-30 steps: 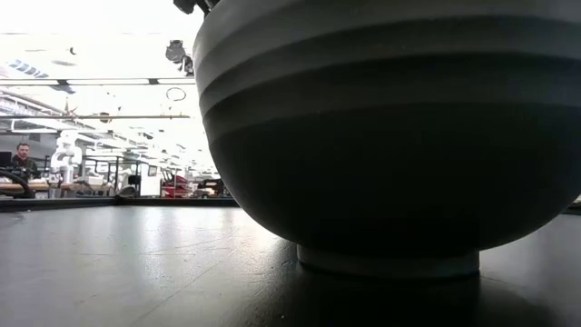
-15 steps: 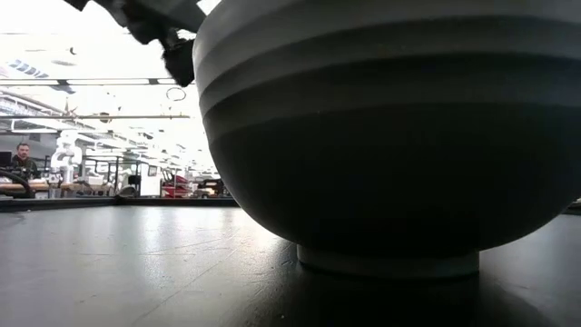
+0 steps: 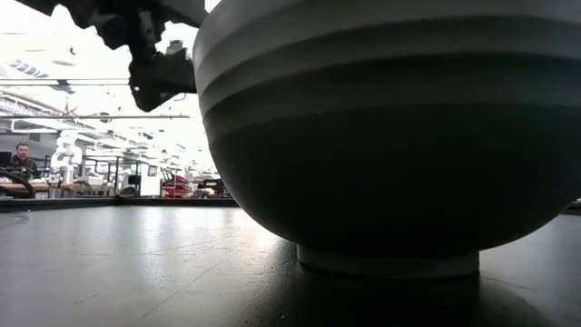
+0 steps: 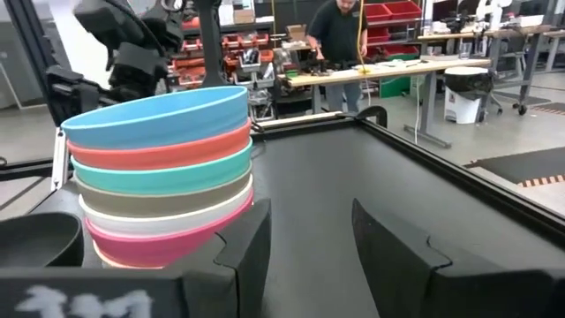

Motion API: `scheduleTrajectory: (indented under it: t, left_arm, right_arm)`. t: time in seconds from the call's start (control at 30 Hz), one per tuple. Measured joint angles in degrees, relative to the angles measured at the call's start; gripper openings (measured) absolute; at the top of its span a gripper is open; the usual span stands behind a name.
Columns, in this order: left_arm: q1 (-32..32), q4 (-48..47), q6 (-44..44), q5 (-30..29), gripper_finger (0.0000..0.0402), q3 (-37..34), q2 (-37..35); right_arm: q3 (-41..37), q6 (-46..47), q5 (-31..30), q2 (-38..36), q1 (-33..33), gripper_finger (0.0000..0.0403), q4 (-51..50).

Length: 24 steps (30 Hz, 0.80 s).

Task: Nest bowls inside each other
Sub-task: Stack the black bowl on top of the blue bowl

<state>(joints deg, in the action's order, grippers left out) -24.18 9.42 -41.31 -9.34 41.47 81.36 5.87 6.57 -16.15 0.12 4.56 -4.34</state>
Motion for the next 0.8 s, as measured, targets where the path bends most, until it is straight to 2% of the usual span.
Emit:
scheduleTrajectory:
  t: [0.13,0.33,0.5,0.63,0.8]
  left_arm:
    - [-0.50,-6.19,0.52,3.32,0.0273,6.85,5.43]
    - [-1.51,-23.53,1.68,5.01,0.0273,18.90,12.09]
    - [-1.51,-33.45,1.76,7.04,0.0273,28.45,16.94]
    - [-1.26,-38.38,1.77,7.48,0.0273,34.43,19.95]
    - [-0.56,-38.37,0.71,8.27,0.0273,37.64,22.28]
  right_arm:
    - [0.00,-0.03,0.08,0.01,-0.13,0.0150,-0.13]
    - [-0.04,-0.14,1.52,0.02,-0.13,0.0150,-0.18]
    - [-0.04,0.23,1.56,0.30,-0.13,0.0150,-0.37]
    - [-0.07,0.53,2.49,0.52,-0.13,0.0150,-0.39]
    - [-0.09,1.72,3.05,0.61,-0.13,0.0150,-0.59]
